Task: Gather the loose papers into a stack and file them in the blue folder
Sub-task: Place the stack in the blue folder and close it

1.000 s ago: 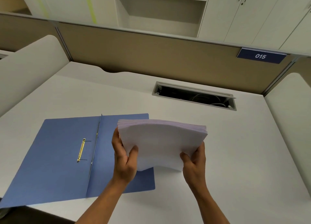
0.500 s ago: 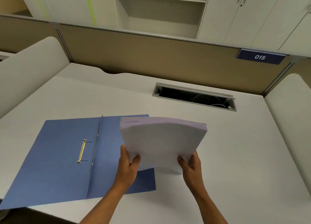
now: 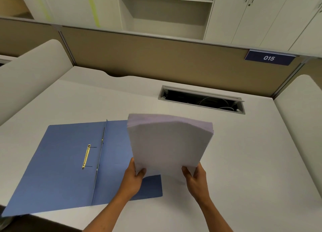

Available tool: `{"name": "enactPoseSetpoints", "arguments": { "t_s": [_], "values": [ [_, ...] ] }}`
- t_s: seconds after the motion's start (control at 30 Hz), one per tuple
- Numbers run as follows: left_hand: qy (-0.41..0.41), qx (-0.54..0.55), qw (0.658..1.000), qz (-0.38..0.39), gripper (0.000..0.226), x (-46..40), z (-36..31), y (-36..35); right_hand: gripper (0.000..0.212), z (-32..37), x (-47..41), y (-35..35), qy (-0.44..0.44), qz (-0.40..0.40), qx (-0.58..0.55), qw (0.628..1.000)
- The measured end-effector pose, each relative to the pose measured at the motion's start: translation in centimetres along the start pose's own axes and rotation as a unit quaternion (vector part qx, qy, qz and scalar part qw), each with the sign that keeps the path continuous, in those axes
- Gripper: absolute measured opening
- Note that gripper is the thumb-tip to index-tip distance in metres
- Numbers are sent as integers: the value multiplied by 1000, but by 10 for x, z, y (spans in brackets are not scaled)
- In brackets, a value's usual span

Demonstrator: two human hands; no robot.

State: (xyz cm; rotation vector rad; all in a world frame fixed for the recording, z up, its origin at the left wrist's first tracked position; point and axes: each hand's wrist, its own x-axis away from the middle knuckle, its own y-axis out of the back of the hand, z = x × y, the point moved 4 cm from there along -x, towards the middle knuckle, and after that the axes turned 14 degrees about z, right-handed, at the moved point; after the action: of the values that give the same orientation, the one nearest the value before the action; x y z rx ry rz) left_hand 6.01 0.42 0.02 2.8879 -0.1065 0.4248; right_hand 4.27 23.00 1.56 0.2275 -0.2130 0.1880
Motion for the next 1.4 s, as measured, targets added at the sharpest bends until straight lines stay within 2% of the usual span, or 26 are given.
{"name": "enactPoseSetpoints", "arguments": {
  "t_s": [0.13, 0.2, 0.27, 0.33, 0.4, 0.47, 0.5, 0.57, 0.67, 0.77, 0.93, 1.13, 1.4],
  "values": [
    [16, -36, 995, 88, 48, -7, 7, 12, 42, 3, -2, 8, 4, 21, 30, 999],
    [41, -34, 990, 128, 45, -11, 8, 19, 38, -1, -2, 9, -12, 25, 11, 1000],
    [58, -22, 989, 137, 38, -15, 8, 27, 41, -10, -2, 11, -28, 30, -27, 999],
    [56, -31, 995, 78, 30, -18, 6, 42, 46, -20, -1, 13, -52, 33, -57, 996],
    [46, -119, 990, -55, 25, -18, 8, 66, 43, -30, -1, 17, -75, 28, -75, 994],
    [59, -264, 946, -181, 34, -15, 8, 88, 43, -37, -1, 22, -101, 22, -95, 990],
    [77, -304, 924, -219, 41, -14, 10, 97, 43, -41, 0, 23, -114, 20, -104, 988],
    [135, -315, 908, -242, 53, -14, 19, 112, 43, -46, 3, 27, -129, 21, -115, 985],
    [205, -282, 911, -221, 49, -17, 39, 125, 44, -52, 7, 32, -138, 19, -129, 982],
    [142, -234, 939, -207, 34, -21, 37, 121, 45, -52, 10, 35, -133, 19, -132, 982],
    [66, -184, 974, -116, 43, -30, 19, 91, 47, -51, 13, 35, -120, 29, -114, 986],
    [49, -169, 984, -37, 41, -38, 10, 31, 41, -57, 15, 36, -130, 15, -93, 987],
    [20, -139, 990, 18, 37, -41, 0, -28, 42, -68, 18, 46, -157, 11, -55, 986]
  ]
}}
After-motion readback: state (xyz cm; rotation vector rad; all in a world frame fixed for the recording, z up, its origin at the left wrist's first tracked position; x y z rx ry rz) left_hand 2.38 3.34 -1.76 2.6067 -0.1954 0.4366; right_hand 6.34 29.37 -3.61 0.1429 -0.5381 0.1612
